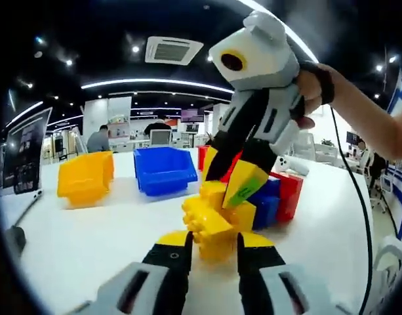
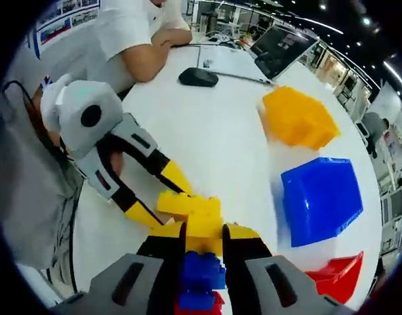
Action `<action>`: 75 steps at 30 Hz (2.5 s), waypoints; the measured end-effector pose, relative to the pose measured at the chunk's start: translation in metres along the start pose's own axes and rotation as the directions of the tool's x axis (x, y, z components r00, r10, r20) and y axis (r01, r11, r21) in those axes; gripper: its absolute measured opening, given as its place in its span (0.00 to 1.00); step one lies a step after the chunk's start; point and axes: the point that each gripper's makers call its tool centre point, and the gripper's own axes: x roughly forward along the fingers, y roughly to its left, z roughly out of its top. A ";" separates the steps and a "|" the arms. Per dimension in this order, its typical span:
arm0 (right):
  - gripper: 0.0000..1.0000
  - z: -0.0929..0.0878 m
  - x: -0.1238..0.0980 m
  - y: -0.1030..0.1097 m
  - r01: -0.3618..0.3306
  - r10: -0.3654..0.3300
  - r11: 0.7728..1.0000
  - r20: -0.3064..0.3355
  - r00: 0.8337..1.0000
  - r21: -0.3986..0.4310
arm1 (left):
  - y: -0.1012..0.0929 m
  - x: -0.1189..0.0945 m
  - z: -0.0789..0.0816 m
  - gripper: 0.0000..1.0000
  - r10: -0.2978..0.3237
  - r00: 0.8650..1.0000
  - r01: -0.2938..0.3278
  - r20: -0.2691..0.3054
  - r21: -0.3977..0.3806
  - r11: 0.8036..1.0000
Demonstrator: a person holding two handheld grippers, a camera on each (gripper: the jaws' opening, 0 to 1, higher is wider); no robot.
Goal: Take apart the toy blocks one by one and place each separated block into its matching bin, sorting the blocks by their type until all the connected pieces are disassembled and separated into the correct bins
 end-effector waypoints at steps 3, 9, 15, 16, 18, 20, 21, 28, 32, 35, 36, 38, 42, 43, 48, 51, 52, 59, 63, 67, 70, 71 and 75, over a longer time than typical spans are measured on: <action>0.24 0.001 -0.001 0.000 0.013 -0.014 1.000 -0.007 1.000 -0.028 | 0.003 0.000 0.000 0.26 0.003 1.000 -0.003 -0.002 -0.013 1.000; 0.23 0.001 -0.002 -0.002 0.015 -0.016 0.998 -0.016 1.000 -0.054 | 0.001 0.000 0.000 0.25 0.011 1.000 -0.010 -0.025 0.049 0.999; 0.23 0.000 -0.003 -0.005 -0.004 0.004 0.999 0.002 1.000 -0.045 | 0.002 0.001 0.000 0.24 -0.026 0.999 0.028 -0.035 0.060 0.998; 0.23 0.000 -0.003 -0.005 -0.008 0.009 0.999 0.007 1.000 -0.040 | 0.003 0.002 0.000 0.24 -0.031 0.999 0.033 -0.037 0.060 0.998; 0.23 0.000 -0.003 -0.005 -0.014 0.014 0.999 0.013 1.000 -0.037 | 0.002 0.002 -0.001 0.24 -0.035 0.999 0.038 -0.041 0.060 0.997; 0.23 0.000 -0.002 -0.005 -0.020 0.021 0.999 0.014 1.000 -0.044 | 0.002 0.000 -0.001 0.24 -0.038 0.998 0.040 -0.042 0.062 0.997; 0.23 0.000 -0.002 -0.005 -0.023 0.023 0.999 0.012 1.000 -0.049 | 0.001 0.000 -0.001 0.24 -0.040 0.998 0.043 -0.041 0.063 0.997; 0.23 -0.007 -0.005 -0.004 -0.052 0.049 0.995 -0.034 0.998 -0.082 | 0.017 -0.012 0.002 0.18 -0.001 0.998 0.010 -0.058 0.168 0.986; 0.23 -0.007 -0.005 -0.004 -0.037 0.035 0.997 -0.025 0.999 -0.074 | 0.005 -0.014 0.007 0.19 -0.010 0.998 0.023 -0.059 0.237 0.971; 0.23 -0.006 -0.005 -0.003 -0.018 0.018 0.998 -0.005 1.000 -0.056 | 0.019 -0.016 0.009 0.19 0.006 0.999 0.001 -0.036 0.191 0.982; 0.23 -0.006 -0.005 -0.004 -0.014 0.014 0.999 -0.005 1.000 -0.050 | 0.020 -0.017 0.009 0.19 0.006 0.999 0.001 -0.036 0.187 0.982; 0.24 -0.007 -0.004 -0.005 -0.005 0.005 0.999 0.001 1.000 -0.036 | 0.035 -0.019 0.017 0.19 0.017 1.000 -0.015 -0.011 0.148 0.989; 0.24 -0.007 -0.004 -0.005 -0.005 0.005 1.000 0.031 1.000 -0.008 | 0.062 -0.026 0.040 0.19 0.047 0.998 -0.052 0.052 0.107 0.993; 0.24 -0.007 -0.004 -0.006 -0.004 0.004 1.000 0.036 0.999 0.000 | 0.067 -0.028 0.049 0.19 0.041 0.997 -0.047 0.069 0.093 0.995; 0.24 -0.007 -0.004 -0.004 -0.008 0.008 1.000 0.057 0.998 0.009 | 0.124 -0.030 0.089 0.19 0.190 0.971 -0.209 0.145 0.131 0.969; 0.24 -0.008 -0.003 -0.006 -0.015 0.013 1.000 0.076 0.997 0.018 | 0.158 -0.025 0.105 0.19 0.263 0.952 -0.279 0.157 0.091 0.956; 0.24 -0.008 -0.003 -0.006 -0.017 0.016 1.000 0.081 0.997 0.020 | 0.171 -0.020 0.107 0.19 0.295 0.943 -0.311 0.152 0.096 0.946; 0.24 -0.008 -0.003 -0.003 -0.021 0.019 0.999 0.103 0.995 0.025 | 0.241 0.026 0.104 0.19 0.397 0.913 -0.403 0.092 0.059 0.913; 0.24 -0.008 -0.003 -0.002 -0.022 0.019 0.999 0.111 0.994 0.027 | 0.261 0.045 0.099 0.19 0.413 0.908 -0.416 0.071 0.039 0.909; 0.24 -0.009 -0.003 -0.001 -0.022 0.018 0.999 0.117 0.993 0.027 | 0.263 0.050 0.096 0.19 0.419 0.905 -0.423 0.070 0.046 0.905; 0.24 -0.007 -0.002 -0.002 -0.020 0.016 0.999 0.125 0.992 0.028 | 0.261 0.053 0.089 0.19 0.409 0.911 -0.411 0.050 0.040 0.911; 0.24 -0.007 -0.002 -0.002 -0.020 0.016 0.999 0.126 0.992 0.029 | 0.260 0.053 0.088 0.19 0.408 0.912 -0.409 0.046 0.038 0.912; 0.24 -0.008 -0.001 -0.002 -0.020 0.016 0.999 0.126 0.992 0.033 | 0.258 0.052 0.088 0.20 0.396 0.917 -0.398 0.048 0.044 0.916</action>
